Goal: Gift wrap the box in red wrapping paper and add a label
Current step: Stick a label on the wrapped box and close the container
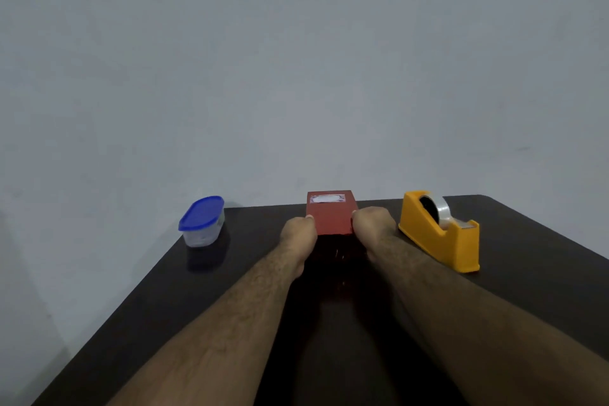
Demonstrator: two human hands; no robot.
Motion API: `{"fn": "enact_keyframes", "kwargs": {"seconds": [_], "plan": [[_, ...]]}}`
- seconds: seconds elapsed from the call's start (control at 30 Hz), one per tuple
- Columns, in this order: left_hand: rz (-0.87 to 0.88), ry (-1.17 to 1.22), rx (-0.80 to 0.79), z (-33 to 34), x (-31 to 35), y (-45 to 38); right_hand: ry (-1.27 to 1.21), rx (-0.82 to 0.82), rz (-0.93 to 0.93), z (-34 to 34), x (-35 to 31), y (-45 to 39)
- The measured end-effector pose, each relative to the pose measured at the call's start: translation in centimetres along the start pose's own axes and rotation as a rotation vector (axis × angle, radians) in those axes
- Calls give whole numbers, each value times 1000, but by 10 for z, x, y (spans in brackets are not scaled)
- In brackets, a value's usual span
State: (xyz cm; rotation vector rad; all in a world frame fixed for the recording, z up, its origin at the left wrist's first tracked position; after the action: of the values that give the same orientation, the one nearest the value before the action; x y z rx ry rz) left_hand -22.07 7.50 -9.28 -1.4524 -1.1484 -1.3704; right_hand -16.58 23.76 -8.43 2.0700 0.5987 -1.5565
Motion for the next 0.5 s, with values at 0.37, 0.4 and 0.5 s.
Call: {"fn": "enact_keyframes", "kwargs": {"seconds": [0.37,0.4,0.5], "plan": [[87,-113,95,9,-14,-37,38,93,-99,16,2,-23],[125,-157,122,9,-10,-30,77,118,-132,10,-1,-17],[336,-365,158,16,8,-11,197,167,-290,-9,-9,3]]}}
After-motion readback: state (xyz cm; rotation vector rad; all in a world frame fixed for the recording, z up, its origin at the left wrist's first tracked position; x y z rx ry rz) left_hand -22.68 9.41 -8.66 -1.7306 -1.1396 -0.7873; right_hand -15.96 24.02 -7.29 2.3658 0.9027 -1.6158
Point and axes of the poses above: each hand's wrist, its own y-axis away from the middle knuckle, its own z-axis out of the palm, x = y × z, the point moved 4 cm from there along -y, towards the middle knuckle, and after that the axes turned 5 degrees about z, right-handed, at the moved point
